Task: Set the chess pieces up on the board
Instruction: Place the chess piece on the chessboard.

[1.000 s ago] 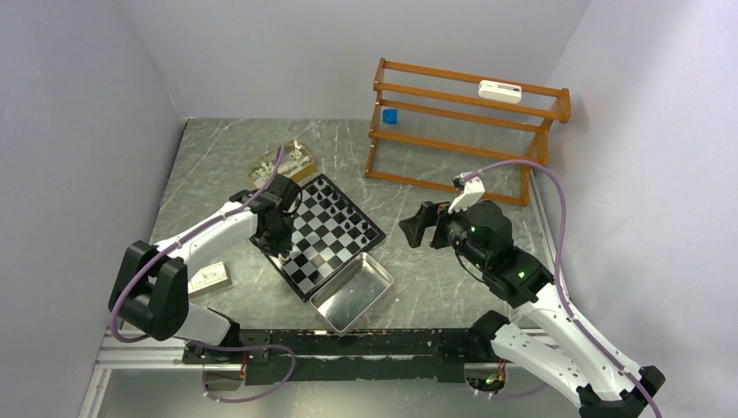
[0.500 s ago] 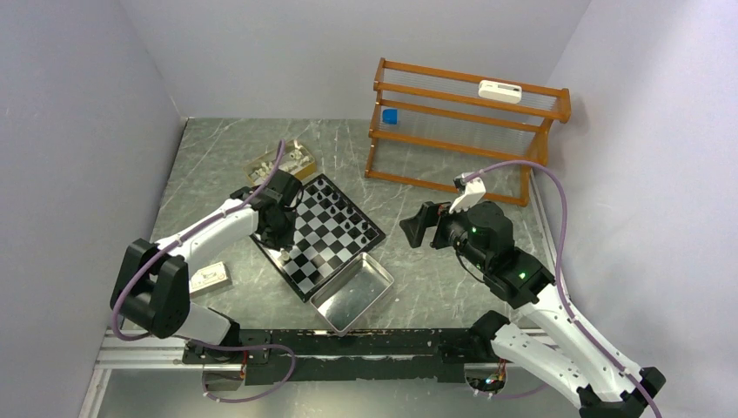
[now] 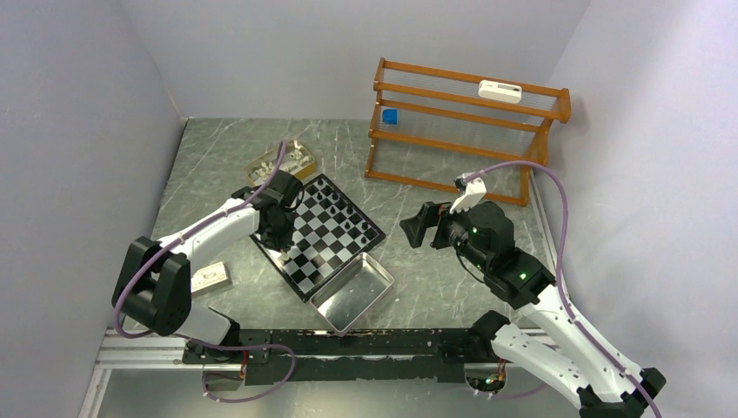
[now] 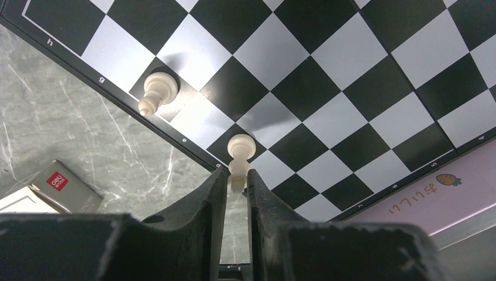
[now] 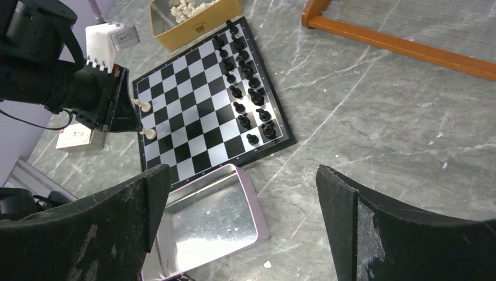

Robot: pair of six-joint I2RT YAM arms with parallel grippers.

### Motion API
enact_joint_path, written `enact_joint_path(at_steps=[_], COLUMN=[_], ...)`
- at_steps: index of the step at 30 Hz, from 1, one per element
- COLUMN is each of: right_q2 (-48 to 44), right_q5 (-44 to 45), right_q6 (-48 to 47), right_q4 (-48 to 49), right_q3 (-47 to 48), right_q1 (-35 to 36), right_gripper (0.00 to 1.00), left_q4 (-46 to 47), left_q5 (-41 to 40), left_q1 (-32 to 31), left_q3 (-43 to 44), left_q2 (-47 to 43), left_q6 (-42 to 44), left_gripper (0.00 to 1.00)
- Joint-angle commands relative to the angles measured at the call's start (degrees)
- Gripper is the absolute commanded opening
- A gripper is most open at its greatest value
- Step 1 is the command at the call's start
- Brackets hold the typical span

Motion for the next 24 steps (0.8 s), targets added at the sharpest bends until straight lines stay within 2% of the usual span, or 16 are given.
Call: enact_joint_path(at_steps=[1,24], right_q2=[-0.49,-1.04], right_q5=[0.61,1.08], right_q6=[-0.50,-0.56], right_q4=[0.59,0.57], right_q3=[-0.06,-0.52], right_q1=[0.17,0.17], right_gripper=[1.00,1.00], left_q4=[-0.59,-2.13], left_q5=[-0.83,0.00], left_q1=[-0.53,-0.54], left_q3=[-0.07,0.46], left_q2=[-0.30,0.82], left_q6=[0.25,0.60], left_gripper=[0.23,0.21])
